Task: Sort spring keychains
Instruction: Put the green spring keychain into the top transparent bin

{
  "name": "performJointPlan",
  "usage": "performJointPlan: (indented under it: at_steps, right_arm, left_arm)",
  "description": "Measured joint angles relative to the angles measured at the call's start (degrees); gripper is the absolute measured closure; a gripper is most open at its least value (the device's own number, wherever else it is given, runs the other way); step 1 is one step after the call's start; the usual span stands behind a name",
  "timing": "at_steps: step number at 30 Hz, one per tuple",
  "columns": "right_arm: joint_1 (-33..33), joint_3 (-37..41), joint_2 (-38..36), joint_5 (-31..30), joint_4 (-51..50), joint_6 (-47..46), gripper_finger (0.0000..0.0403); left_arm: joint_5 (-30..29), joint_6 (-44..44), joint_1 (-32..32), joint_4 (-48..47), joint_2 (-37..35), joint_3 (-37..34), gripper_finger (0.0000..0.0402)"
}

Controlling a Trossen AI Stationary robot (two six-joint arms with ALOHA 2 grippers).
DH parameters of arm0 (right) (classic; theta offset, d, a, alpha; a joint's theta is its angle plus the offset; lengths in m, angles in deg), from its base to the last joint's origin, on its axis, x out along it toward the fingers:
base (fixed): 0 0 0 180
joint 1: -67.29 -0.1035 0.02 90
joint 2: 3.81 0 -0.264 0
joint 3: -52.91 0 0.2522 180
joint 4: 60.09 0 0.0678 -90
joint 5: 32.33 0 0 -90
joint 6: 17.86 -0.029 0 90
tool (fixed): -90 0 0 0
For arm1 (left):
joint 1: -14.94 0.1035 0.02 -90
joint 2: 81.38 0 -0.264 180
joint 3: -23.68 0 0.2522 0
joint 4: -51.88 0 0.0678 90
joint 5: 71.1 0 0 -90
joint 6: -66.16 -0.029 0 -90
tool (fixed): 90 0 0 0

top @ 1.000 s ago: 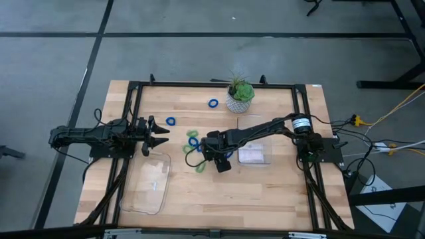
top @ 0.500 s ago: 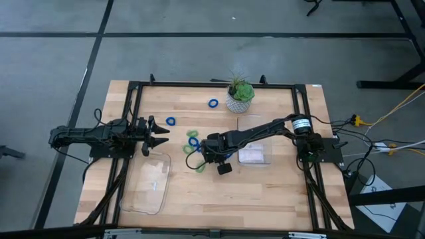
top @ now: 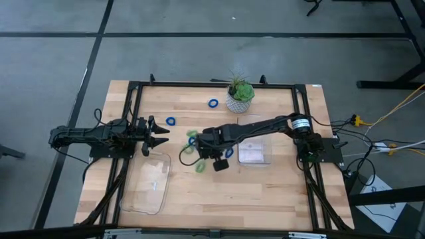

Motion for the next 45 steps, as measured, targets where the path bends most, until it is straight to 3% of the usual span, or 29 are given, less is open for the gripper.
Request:
performJointPlan:
  at_steps: [15, 21, 32, 45]
  right_arm:
    - [0.0, -30.9, -0.2, 0.1, -20.5, -3.3, 0.0387]
    - [0.0, -28.9, -5.4, 0.2, -24.5, -4.9, 0.0387]
    - [0.1, -28.8, -8.4, 0.0, -37.9, -4.5, 0.0386]
    - [1.0, -28.7, -16.1, 0.6, -37.7, -7.4, 0.0384]
  left_arm:
    - [0.0, 0.0, 0.0, 0.0, 0.0, 0.0, 0.0208]
    - [0.0, 0.0, 0.0, 0.0, 0.0, 0.0, 0.0208]
    - [0.0, 0.0, 0.0, 0.0, 0.0, 0.0, 0.0208]
    - [-0.1, 0.0, 0.0, 0.0, 0.0, 0.0, 0.0207]
